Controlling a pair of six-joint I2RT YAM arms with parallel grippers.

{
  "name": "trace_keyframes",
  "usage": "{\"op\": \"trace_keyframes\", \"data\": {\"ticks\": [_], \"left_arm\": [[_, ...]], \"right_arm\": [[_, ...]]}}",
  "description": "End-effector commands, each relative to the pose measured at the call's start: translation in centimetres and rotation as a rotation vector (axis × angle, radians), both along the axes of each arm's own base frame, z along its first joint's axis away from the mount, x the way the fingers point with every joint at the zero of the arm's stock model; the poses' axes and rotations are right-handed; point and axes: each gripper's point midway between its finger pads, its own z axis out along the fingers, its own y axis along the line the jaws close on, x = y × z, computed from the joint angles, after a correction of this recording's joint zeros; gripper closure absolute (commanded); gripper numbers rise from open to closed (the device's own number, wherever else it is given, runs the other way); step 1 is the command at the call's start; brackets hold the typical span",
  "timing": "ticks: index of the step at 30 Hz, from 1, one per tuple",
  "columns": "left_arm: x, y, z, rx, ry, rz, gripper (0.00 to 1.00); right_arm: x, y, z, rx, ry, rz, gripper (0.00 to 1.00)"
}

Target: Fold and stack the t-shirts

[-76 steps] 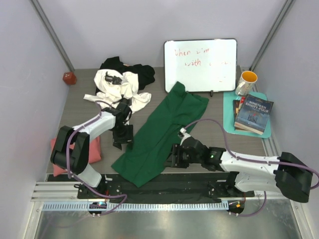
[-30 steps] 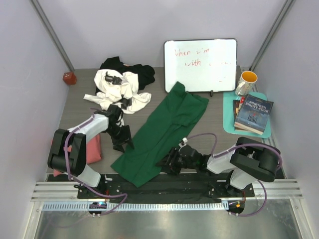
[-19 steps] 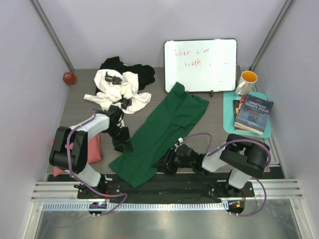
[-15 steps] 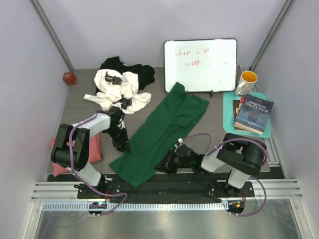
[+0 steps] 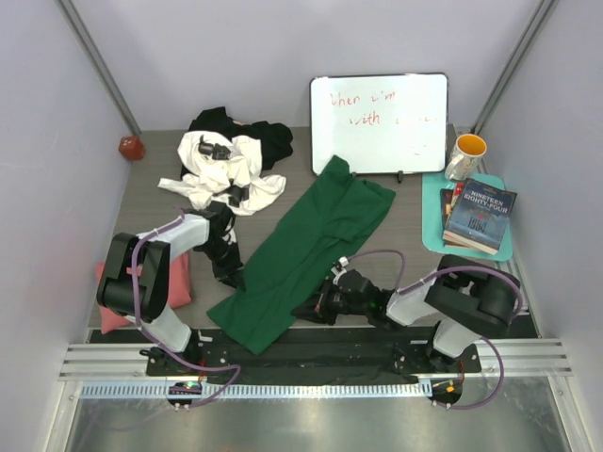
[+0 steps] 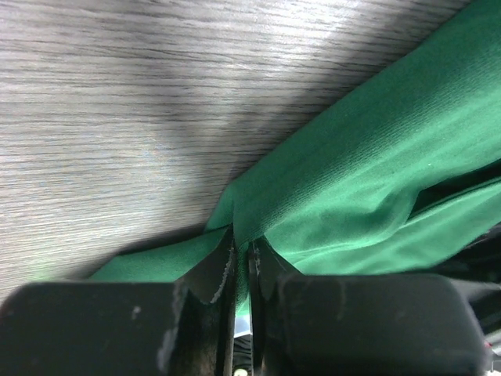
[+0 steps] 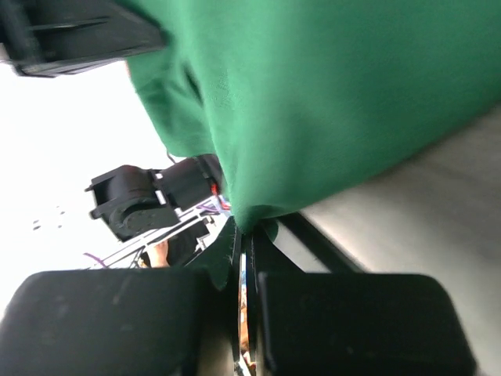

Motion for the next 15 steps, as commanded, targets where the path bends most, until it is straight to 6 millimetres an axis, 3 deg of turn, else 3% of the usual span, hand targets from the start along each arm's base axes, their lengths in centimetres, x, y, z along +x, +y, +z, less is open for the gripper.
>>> {"op": "trace_keyframes", "data": {"ticks": [1,6,14,15], "left_arm": [[0.3,-0.2,0.3,-0.01,0.006,-0.002,0.93],[0.6,-1.2,0.5,-0.056,0.005,-0.022,0.94],[1.3,-1.8,0.0,-0.039,0.01,-0.051,0.92],[1.5,-1.2,-0.4,0.001,0.002,-0.052,0.91]], "right_arm": [[1.6,-0.8,1.5,-0.03,-0.077,-0.038,0.99],[2.6,-1.5,2.3,-0.046,-0.107,-0.068,0.99],[2.6,-2.9,0.1,-0.086,-0.031,-0.09,0.98],[2.5,-2.7,-0.3,-0.111,-0.015,-0.072,0.92]]}}
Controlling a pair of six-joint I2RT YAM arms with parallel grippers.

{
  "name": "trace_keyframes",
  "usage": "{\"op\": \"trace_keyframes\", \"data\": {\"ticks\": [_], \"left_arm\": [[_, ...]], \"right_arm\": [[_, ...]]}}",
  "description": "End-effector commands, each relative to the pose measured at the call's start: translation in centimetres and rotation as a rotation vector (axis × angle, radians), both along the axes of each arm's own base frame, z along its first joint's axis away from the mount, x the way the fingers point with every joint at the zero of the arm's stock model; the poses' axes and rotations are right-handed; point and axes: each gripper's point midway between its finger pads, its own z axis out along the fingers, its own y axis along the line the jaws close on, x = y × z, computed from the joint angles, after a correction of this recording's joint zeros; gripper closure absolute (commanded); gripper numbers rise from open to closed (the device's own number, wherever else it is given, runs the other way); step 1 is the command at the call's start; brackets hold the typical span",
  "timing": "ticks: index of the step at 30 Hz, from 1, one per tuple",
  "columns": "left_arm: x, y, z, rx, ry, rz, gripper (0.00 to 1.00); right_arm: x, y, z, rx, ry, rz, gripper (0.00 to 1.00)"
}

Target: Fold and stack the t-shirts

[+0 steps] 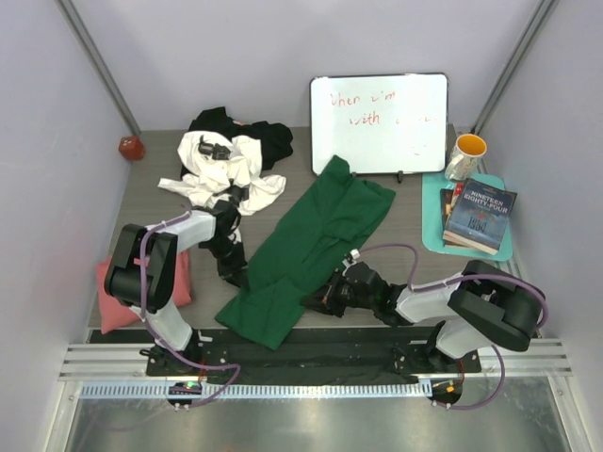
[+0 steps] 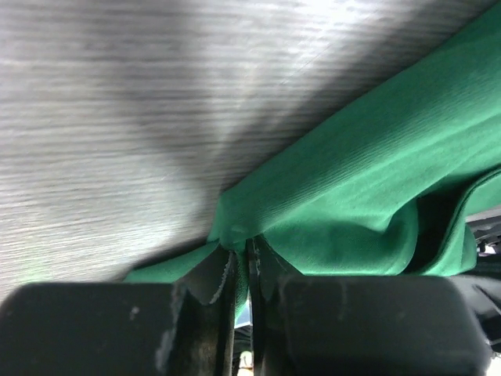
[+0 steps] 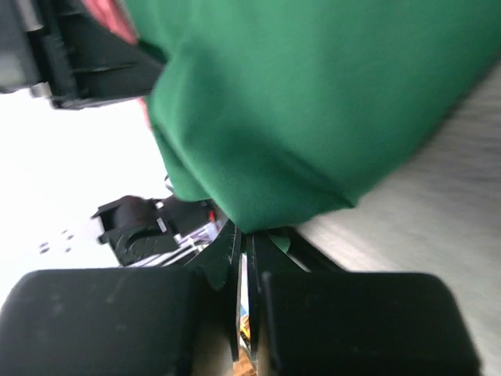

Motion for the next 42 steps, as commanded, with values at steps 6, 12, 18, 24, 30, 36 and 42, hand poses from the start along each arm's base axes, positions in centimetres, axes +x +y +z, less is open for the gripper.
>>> {"op": "trace_keyframes", "data": {"ticks": [6,12,18,24,30,36,42], "left_arm": [[2.3,0.7,0.5,0.083,-0.07,-0.008,0.72],[1.8,1.2,0.7,0.098,-0.065,-0.023,0.7],[0.8,2.1,0.7,0.139,-0.056,-0.028,0.7],[0.9,2.3,1.1,0.149,-0.066,-0.029,0.67],[0.6,1.8,0.3,0.119,-0.033,-0.034,0.67],[0.4,1.7,0.1,0.114,-0.028,-0.037,0.68],[0.4,1.6,0.3,0.11,-0.033,-0.037,0.68]], "right_arm": [[-0.6,1.0,-1.6,-0.062,0.072,0.07,0.66],[-1.1,1.9,-1.5,-0.043,0.086,0.105,0.6],[-1.7,3.5,-1.1,-0.008,0.086,0.136,0.57],[-1.9,4.6,-0.4,0.032,0.069,0.151,0.57],[-2.1,6.5,0.4,0.12,0.065,0.179,0.55],[-2.7,7.9,0.4,0.177,0.094,0.211,0.54],[-2.8,8.9,0.7,0.146,0.078,0.252,0.6]]}}
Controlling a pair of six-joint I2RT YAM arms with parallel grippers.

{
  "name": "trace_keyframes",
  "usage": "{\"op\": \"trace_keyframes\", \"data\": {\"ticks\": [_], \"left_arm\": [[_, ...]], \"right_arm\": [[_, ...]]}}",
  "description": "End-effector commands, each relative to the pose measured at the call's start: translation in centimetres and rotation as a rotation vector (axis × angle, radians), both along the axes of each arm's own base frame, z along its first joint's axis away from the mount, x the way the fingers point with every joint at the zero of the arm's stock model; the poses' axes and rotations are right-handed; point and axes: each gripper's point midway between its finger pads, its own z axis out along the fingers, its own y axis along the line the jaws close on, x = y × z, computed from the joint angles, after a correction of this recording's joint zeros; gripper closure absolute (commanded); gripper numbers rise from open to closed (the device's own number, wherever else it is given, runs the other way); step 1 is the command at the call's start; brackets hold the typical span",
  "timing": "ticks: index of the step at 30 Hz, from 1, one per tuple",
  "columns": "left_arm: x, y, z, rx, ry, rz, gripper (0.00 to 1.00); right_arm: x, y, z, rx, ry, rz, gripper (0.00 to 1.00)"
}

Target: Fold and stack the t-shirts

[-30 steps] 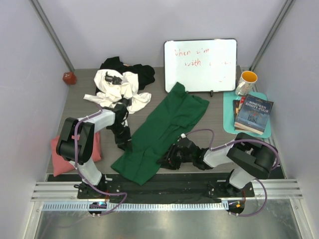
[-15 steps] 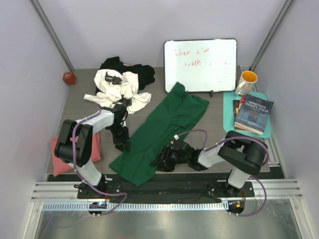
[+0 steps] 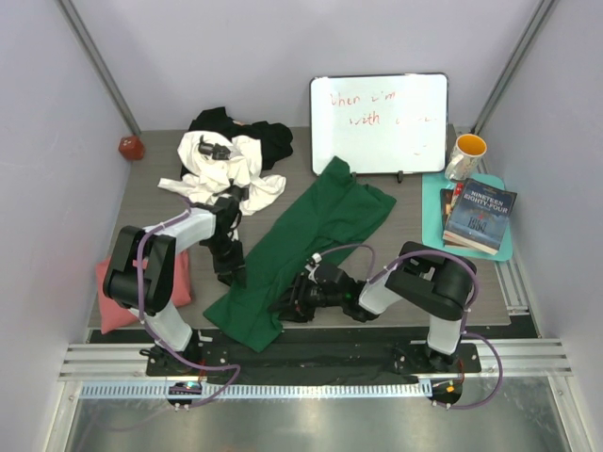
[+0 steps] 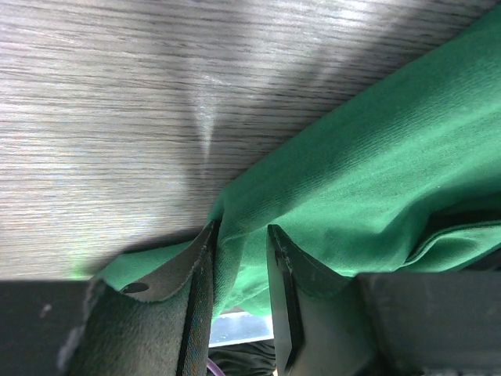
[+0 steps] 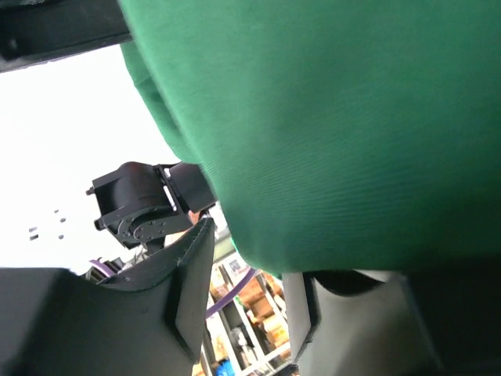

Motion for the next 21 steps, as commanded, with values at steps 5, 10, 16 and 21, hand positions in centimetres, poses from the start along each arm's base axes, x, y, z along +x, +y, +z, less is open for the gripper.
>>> {"op": "trace_keyframes", "data": {"ticks": [5,10,16,21], "left_arm": [[-0.1,-0.4,0.1,-0.033,-0.005,-0.013,0.69],[-0.1,-0.4,0.3,-0.038,-0.014,-0.013,0.68],[0.0,-0.6,0.8,-0.053,-0.039,-0.012,0.68],[0.1,-0.7,1.1,-0.063,-0.051,-0.012,0.68]], "right_arm": [[-0.8,0.6,2.3,0.012,-0.043,0.048,0.79],[-0.2,0.5,3.0,0.021,-0.068,0.023,0.78],[-0.4,1.3,3.0,0.041,-0.058,0.053,0.5],[-1.3,1.6,2.3,-0.061,-0.051,0.093,0.47]]}}
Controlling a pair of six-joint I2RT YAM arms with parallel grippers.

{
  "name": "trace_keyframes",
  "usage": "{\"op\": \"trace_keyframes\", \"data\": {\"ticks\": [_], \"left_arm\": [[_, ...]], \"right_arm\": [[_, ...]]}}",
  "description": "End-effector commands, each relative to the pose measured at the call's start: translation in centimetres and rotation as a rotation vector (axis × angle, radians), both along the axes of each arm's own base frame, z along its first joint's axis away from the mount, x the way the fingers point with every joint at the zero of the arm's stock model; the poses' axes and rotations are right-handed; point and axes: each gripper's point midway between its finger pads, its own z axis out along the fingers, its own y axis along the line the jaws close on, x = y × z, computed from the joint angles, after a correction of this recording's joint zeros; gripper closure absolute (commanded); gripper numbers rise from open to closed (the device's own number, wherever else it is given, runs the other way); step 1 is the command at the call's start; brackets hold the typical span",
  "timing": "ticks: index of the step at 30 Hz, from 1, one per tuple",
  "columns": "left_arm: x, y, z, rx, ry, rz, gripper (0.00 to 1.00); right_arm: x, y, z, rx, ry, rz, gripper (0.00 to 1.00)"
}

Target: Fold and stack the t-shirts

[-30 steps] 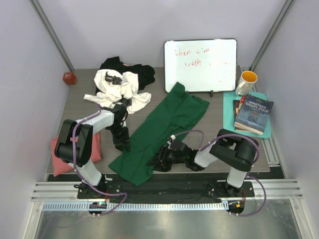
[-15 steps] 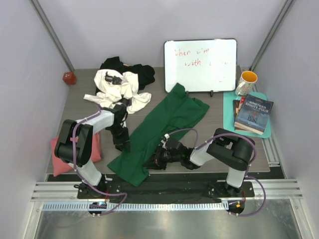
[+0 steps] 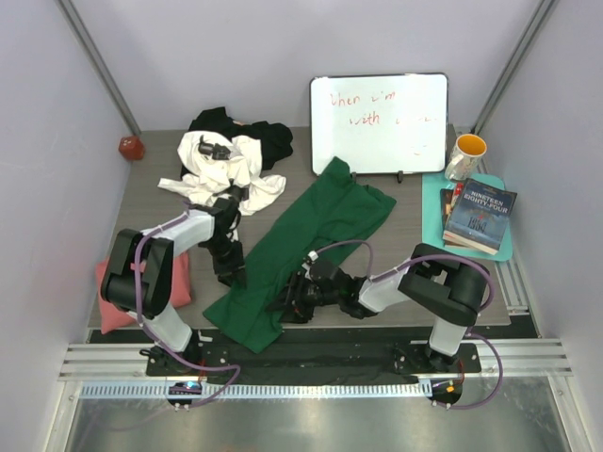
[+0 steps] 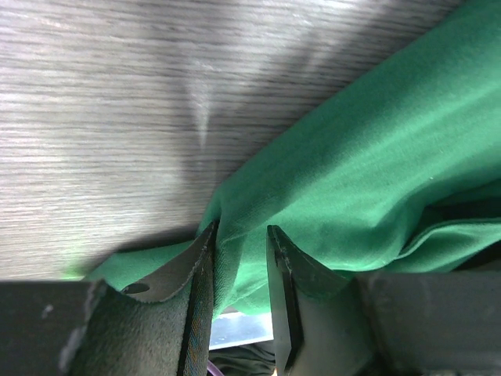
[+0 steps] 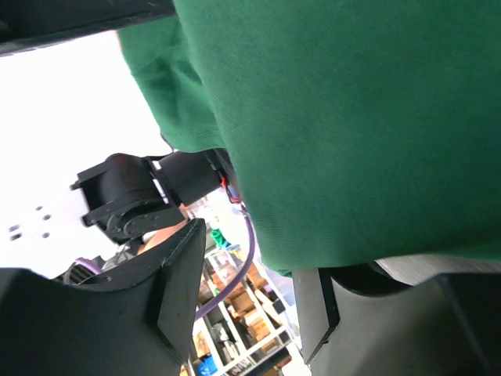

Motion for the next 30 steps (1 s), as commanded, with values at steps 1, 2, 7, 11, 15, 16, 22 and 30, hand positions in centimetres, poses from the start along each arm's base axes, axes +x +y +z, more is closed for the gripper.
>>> {"op": "trace_keyframes", "data": {"ticks": [1,2,7,11,15,16,22,30], "left_arm": [[0.3,-0.5,0.9,-0.045,-0.047,-0.011,0.68],[0.4,-0.6,1.0,-0.046,-0.05,-0.014,0.68],[0.3,-0.5,1.1,-0.044,-0.058,-0.013,0.68],[0.3,-0.4,1.3,-0.027,-0.07,-0.018,0.68],[0.2,-0.3,1.0,-0.019,-0.061,-0.018,0.68],[0.2,-0.3,1.0,-0.021,-0.056,-0.016,0.68],[0.0,-0.4,0.4,-0.021,-0.03,-0.019,0.69],[0.0,-0.6,0.4,-0.033,-0.031,-0.022,0.69]], "right_arm": [[-1.2,0.9,0.3,-0.065,-0.012,0.061,0.47],[-1.9,1.1,0.2,-0.079,-0.008,0.078,0.47],[-2.8,-0.2,-0.4,-0.157,-0.001,0.062,0.47],[-2.9,-2.8,-1.8,-0.285,-0.011,0.034,0.47],[-3.2,-3.7,-2.2,-0.314,-0.007,0.035,0.47],[-3.2,-3.8,-2.3,-0.313,-0.007,0.033,0.47],[-3.3,-2.5,-2.8,-0.269,0.004,0.058,0.47],[-2.3,-0.8,-1.2,-0.259,-0.068,0.091,0.47]]}}
